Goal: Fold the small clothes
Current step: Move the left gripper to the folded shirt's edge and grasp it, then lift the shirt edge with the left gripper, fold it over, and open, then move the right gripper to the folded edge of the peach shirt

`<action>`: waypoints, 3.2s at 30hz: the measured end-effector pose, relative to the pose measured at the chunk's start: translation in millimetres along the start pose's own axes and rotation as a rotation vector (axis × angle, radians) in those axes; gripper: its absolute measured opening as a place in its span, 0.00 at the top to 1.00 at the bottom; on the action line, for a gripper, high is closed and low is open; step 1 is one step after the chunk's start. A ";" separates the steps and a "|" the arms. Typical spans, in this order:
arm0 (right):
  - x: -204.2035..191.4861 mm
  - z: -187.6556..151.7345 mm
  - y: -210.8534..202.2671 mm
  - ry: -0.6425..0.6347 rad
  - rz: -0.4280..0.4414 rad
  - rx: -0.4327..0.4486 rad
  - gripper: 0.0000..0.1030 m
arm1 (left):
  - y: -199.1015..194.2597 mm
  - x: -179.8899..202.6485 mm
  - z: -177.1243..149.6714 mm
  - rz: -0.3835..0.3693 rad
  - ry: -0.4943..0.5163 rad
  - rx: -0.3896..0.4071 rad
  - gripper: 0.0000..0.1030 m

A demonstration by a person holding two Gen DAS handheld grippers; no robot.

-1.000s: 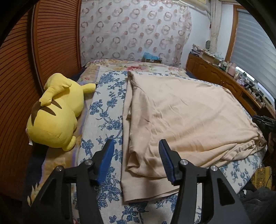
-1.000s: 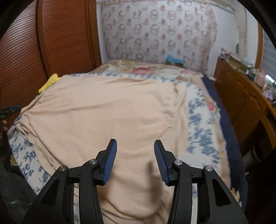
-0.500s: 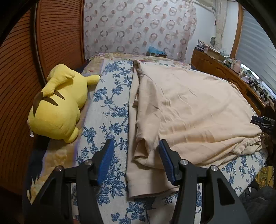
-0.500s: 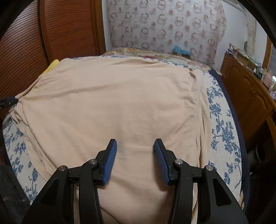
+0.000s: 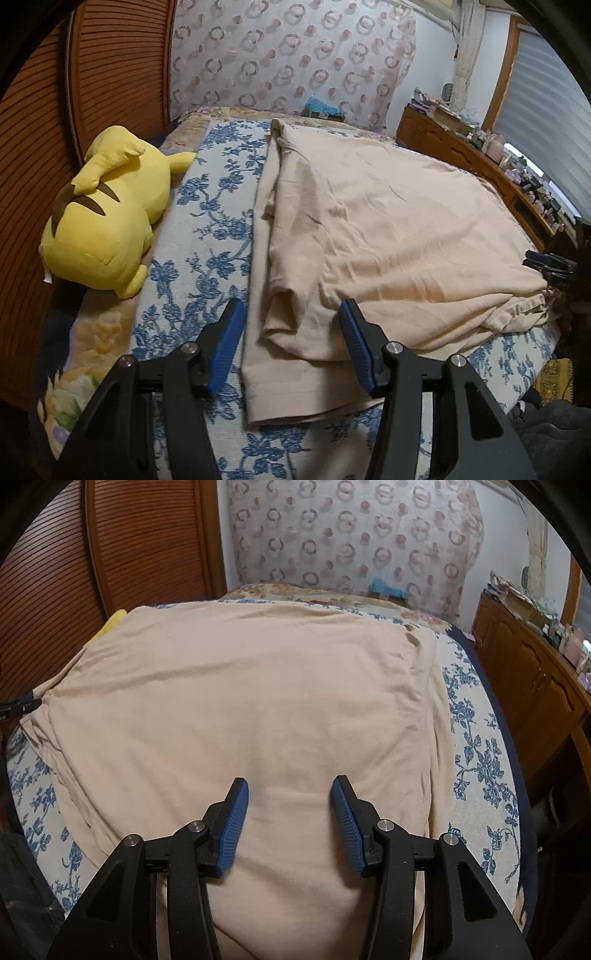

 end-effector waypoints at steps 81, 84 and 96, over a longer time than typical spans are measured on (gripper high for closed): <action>62.5 12.2 -83.7 0.126 -0.077 0.149 0.53 | 46.6 329.2 124.6 -0.482 0.483 0.030 0.47; 52.9 18.3 -75.7 0.112 -0.064 0.146 0.53 | 43.0 300.3 124.4 -0.419 0.458 0.047 0.46; 10.2 52.3 -45.8 0.026 0.008 0.144 0.53 | 29.6 174.8 121.2 -0.188 0.306 0.133 0.46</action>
Point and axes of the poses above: each gripper's, at about its wrist camera, not at the fingertips, and y roughly the way its jaws point, x to its right, z to its top, the point moved 8 cm from there along y, roughly the way its jaws point, and after that the axes turned 15 degrees about -z, right-handed, at the moved point
